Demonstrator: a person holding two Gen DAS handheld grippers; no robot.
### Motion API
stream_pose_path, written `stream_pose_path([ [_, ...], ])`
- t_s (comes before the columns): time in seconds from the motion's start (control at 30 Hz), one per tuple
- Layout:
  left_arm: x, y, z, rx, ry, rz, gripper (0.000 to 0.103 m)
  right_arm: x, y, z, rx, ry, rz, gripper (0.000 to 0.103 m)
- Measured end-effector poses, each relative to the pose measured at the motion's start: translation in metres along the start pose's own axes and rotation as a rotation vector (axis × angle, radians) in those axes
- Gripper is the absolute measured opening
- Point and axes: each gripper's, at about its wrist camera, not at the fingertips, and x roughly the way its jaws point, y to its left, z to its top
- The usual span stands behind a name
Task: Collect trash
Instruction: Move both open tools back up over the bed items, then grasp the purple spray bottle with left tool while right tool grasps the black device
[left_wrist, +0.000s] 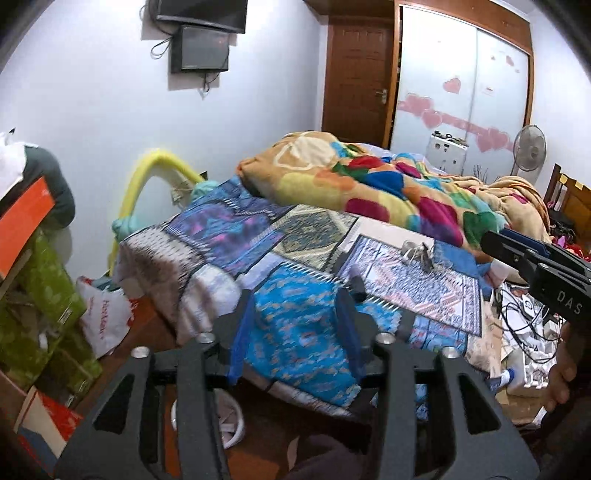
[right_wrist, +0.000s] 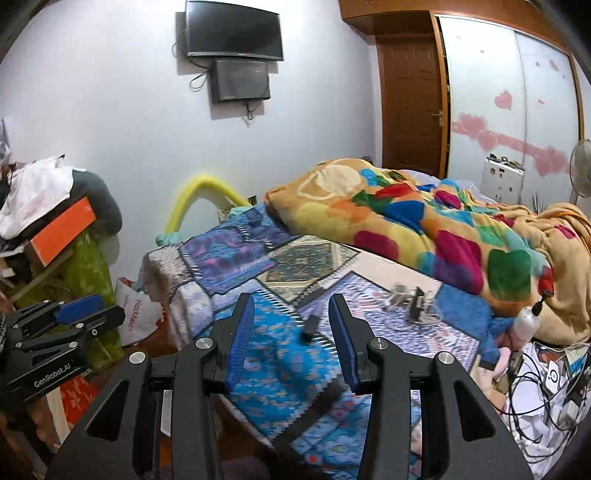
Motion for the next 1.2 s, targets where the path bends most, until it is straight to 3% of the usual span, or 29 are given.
stream_pose_path([
  [0.07,0.006,-0.011,0.004,-0.005,-0.022,-0.007,0.07,-0.001,-0.016,0.001,0.007,0.003,-0.035,0.038],
  [0.13,0.016,-0.023,0.011,-0.005,-0.036,-0.026,0.073,0.001,-0.033,0.002,-0.002,0.002,-0.114,0.042],
  [0.2,0.03,-0.034,0.016,0.001,-0.032,-0.042,0.075,0.003,-0.049,0.002,0.011,0.007,-0.14,0.071],
  [0.27,0.044,-0.043,0.02,0.009,-0.021,-0.059,0.081,0.001,-0.063,-0.001,0.035,-0.002,-0.141,0.079],
  [0.43,0.091,-0.063,0.025,0.023,0.038,-0.087,0.081,0.013,-0.09,-0.006,0.022,-0.006,-0.223,0.08],
  [0.97,0.24,-0.098,0.001,0.102,0.256,-0.09,0.081,0.124,-0.183,-0.033,0.238,0.232,-0.133,0.079],
  [1.1,0.264,-0.099,-0.003,0.085,0.275,-0.107,0.079,0.143,-0.187,-0.025,0.256,0.225,-0.083,0.068],
  [1.2,0.275,-0.1,-0.003,0.083,0.279,-0.113,0.07,0.159,-0.186,-0.02,0.264,0.232,-0.043,0.053],
])
